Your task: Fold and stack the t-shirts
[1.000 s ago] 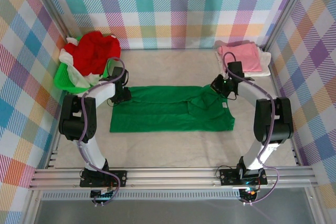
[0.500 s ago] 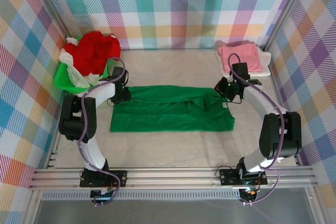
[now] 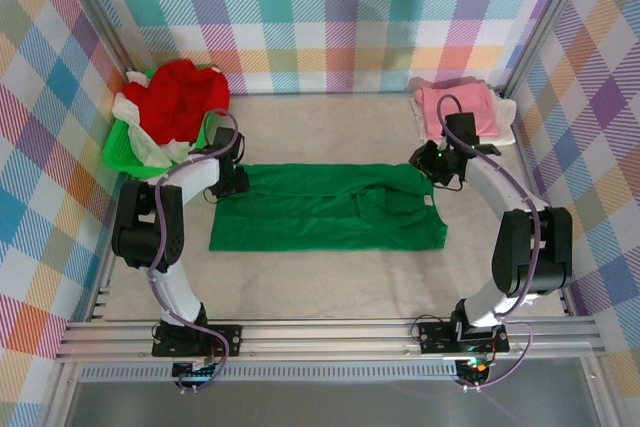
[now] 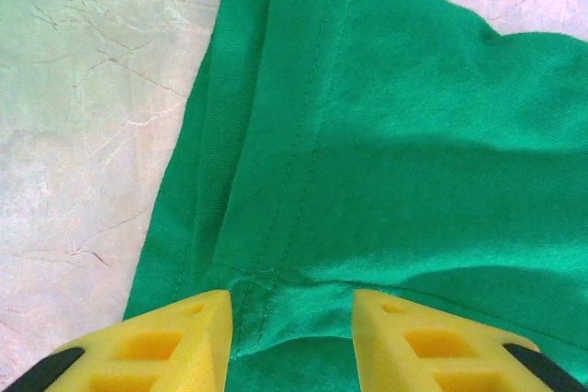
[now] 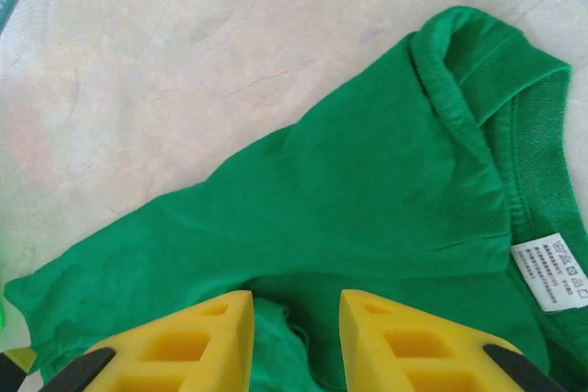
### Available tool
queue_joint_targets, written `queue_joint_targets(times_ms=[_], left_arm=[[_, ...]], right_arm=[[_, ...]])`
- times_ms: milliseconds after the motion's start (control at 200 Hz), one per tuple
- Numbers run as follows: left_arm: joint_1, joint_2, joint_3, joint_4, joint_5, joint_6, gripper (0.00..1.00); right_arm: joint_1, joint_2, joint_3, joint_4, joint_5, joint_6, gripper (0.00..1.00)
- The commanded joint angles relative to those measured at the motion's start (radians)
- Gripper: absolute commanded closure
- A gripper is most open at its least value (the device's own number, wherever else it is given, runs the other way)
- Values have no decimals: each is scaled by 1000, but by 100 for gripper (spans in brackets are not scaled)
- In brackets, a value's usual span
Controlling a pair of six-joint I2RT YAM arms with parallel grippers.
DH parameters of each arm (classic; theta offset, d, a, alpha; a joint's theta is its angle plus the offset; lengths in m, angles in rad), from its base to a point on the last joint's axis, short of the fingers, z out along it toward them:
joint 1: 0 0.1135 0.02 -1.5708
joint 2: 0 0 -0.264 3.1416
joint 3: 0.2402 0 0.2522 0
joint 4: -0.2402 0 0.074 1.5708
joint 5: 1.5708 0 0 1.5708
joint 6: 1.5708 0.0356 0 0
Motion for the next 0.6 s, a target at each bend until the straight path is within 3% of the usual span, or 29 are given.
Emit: queue_joint_targets(times_ms=[0,160,350,595], left_arm=[[9,-37,-13,-26,-13,12,60],[9,-31,-10,-27,4,12,60],[9,-26,-5,-20,19,5,60],[8,-19,-8,-24,22,3,59]], right_arm=[[-12,25,-48,21,-37,2,68],[-3,22,-112,76,-99,-3,67],[77,61,-124,124,-184,27,65],[164,185,-62,132,-175,-5,61]])
